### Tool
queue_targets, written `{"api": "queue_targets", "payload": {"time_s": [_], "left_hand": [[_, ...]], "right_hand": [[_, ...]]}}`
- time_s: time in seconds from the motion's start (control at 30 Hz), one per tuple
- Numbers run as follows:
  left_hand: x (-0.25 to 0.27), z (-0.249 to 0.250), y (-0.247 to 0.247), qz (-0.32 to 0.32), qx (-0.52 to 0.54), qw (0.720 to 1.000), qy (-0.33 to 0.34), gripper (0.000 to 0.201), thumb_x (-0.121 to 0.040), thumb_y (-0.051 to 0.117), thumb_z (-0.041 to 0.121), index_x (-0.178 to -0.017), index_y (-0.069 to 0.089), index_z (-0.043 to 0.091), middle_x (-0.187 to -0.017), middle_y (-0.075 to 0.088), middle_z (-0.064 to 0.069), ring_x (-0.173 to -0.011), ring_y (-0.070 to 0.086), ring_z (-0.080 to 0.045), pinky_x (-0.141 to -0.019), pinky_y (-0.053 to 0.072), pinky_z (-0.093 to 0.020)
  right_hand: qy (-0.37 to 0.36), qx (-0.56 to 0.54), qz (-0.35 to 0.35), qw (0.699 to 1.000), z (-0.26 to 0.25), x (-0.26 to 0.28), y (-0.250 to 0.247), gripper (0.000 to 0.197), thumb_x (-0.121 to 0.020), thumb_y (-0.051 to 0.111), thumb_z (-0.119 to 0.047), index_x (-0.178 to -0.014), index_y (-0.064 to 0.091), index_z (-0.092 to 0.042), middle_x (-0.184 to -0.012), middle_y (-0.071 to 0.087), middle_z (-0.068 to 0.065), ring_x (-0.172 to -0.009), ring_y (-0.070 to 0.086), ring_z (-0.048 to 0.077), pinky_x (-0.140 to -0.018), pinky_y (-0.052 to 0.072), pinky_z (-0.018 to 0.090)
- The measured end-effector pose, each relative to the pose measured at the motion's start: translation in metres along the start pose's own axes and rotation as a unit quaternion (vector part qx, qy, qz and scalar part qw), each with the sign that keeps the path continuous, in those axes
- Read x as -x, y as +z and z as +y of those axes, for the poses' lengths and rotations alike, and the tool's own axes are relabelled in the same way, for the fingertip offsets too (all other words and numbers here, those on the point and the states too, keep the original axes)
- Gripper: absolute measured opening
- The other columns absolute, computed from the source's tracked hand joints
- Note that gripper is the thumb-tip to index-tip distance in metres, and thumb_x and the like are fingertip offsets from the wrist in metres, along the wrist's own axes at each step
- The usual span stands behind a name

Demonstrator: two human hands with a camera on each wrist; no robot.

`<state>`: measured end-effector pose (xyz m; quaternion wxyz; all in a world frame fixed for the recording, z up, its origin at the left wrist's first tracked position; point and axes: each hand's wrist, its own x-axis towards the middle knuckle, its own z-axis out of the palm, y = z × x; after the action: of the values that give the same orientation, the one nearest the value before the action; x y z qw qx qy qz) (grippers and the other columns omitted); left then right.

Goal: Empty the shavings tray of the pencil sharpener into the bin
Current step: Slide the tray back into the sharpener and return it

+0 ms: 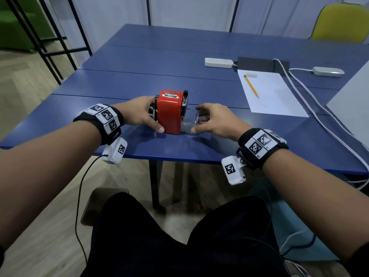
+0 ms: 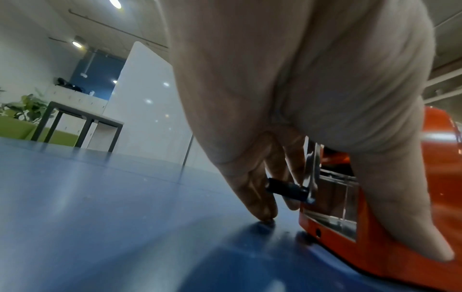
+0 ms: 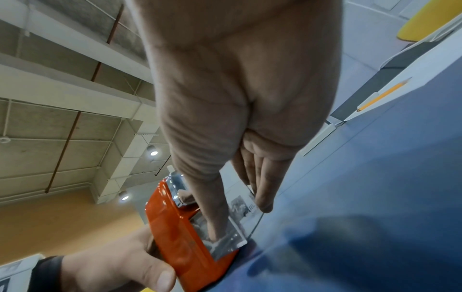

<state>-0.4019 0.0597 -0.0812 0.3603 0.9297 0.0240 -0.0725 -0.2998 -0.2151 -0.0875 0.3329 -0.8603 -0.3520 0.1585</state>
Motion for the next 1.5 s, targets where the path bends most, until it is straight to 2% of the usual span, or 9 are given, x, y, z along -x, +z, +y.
{"api": "queue_targets", "payload": {"time_s": [0.07, 0.2, 0.37, 0.57, 0.8, 1.03, 1.2, 1.4, 1.5], "left_hand": [[-0.002, -0.001, 0.001, 0.001, 0.018, 1.0, 0.003, 0.075, -0.063, 0.103, 0.023, -0.129, 0.067, 0.026, -0.118, 0.079, 0.01, -0.112, 0.074, -0.011, -0.109, 0.054, -0.042], [-0.003, -0.006, 0.001, 0.0, 0.037, 0.999, 0.006, 0.077, -0.06, 0.103, 0.027, -0.129, 0.068, 0.029, -0.119, 0.079, 0.011, -0.114, 0.074, -0.012, -0.111, 0.053, -0.043], [-0.005, -0.009, 0.002, -0.001, 0.042, 0.999, 0.006, 0.077, -0.059, 0.104, 0.028, -0.128, 0.068, 0.029, -0.119, 0.08, 0.011, -0.114, 0.075, -0.013, -0.111, 0.053, -0.045], [-0.006, -0.008, 0.001, -0.004, 0.041, 0.999, 0.003, 0.076, -0.06, 0.104, 0.025, -0.128, 0.069, 0.028, -0.12, 0.08, 0.009, -0.115, 0.074, -0.014, -0.112, 0.052, -0.045], [-0.008, -0.009, 0.001, -0.005, 0.035, 0.999, 0.005, 0.077, -0.059, 0.104, 0.029, -0.127, 0.068, 0.03, -0.119, 0.079, 0.01, -0.115, 0.074, -0.014, -0.112, 0.053, -0.047], [-0.006, -0.008, 0.002, -0.005, 0.043, 0.999, 0.014, 0.078, -0.059, 0.104, 0.029, -0.128, 0.068, 0.03, -0.121, 0.079, 0.01, -0.116, 0.074, -0.014, -0.111, 0.053, -0.048], [-0.006, -0.008, 0.001, -0.012, 0.047, 0.999, 0.019, 0.081, -0.059, 0.104, 0.029, -0.131, 0.066, 0.032, -0.123, 0.078, 0.011, -0.118, 0.073, -0.014, -0.111, 0.053, -0.048], [-0.006, -0.008, 0.0, -0.012, 0.042, 0.999, 0.023, 0.079, -0.06, 0.103, 0.03, -0.13, 0.067, 0.032, -0.123, 0.078, 0.011, -0.118, 0.073, -0.014, -0.111, 0.053, -0.048], [-0.005, -0.008, 0.0, -0.012, 0.038, 0.999, 0.023, 0.08, -0.059, 0.103, 0.031, -0.13, 0.067, 0.033, -0.123, 0.078, 0.012, -0.118, 0.073, -0.014, -0.111, 0.053, -0.048]], "right_hand": [[0.001, -0.007, 0.003, 1.0, 0.003, 0.0, 0.002, 0.087, -0.078, 0.098, -0.025, -0.153, 0.056, -0.008, -0.135, 0.071, 0.005, -0.112, 0.076, 0.018, -0.104, 0.06, 0.034], [-0.004, -0.009, 0.01, 1.0, 0.006, -0.004, 0.003, 0.081, -0.08, 0.097, -0.024, -0.15, 0.06, -0.007, -0.133, 0.072, 0.005, -0.109, 0.076, 0.016, -0.096, 0.057, 0.021], [-0.006, -0.006, 0.004, 1.0, 0.01, -0.009, 0.002, 0.081, -0.077, 0.099, -0.024, -0.147, 0.063, -0.008, -0.132, 0.073, 0.006, -0.098, 0.074, 0.007, -0.078, 0.053, 0.002], [-0.01, -0.009, 0.004, 1.0, 0.011, -0.01, 0.003, 0.081, -0.076, 0.099, -0.024, -0.147, 0.063, -0.007, -0.129, 0.073, 0.005, -0.093, 0.07, -0.005, -0.075, 0.053, 0.001], [-0.008, -0.007, 0.0, 1.0, 0.006, -0.009, 0.001, 0.08, -0.073, 0.101, -0.028, -0.143, 0.066, -0.008, -0.13, 0.076, 0.007, -0.106, 0.078, 0.014, -0.095, 0.059, 0.022], [-0.014, -0.009, 0.012, 1.0, -0.008, -0.016, 0.014, 0.082, -0.07, 0.103, -0.032, -0.141, 0.067, -0.01, -0.125, 0.078, 0.004, -0.103, 0.078, 0.012, -0.101, 0.061, 0.032], [-0.013, 0.01, 0.014, 1.0, -0.015, -0.024, 0.021, 0.068, -0.063, 0.104, -0.035, -0.123, 0.078, -0.017, -0.109, 0.084, -0.001, -0.101, 0.08, 0.016, -0.101, 0.061, 0.042], [-0.008, 0.011, 0.009, 1.0, -0.022, -0.024, 0.024, 0.066, -0.066, 0.104, -0.033, -0.124, 0.078, -0.017, -0.109, 0.083, -0.004, -0.102, 0.077, 0.012, -0.1, 0.059, 0.032], [-0.009, -0.005, 0.004, 1.0, -0.023, -0.022, 0.025, 0.066, -0.069, 0.103, -0.029, -0.127, 0.076, -0.017, -0.112, 0.081, -0.005, -0.105, 0.075, 0.01, -0.094, 0.055, 0.024]]}}
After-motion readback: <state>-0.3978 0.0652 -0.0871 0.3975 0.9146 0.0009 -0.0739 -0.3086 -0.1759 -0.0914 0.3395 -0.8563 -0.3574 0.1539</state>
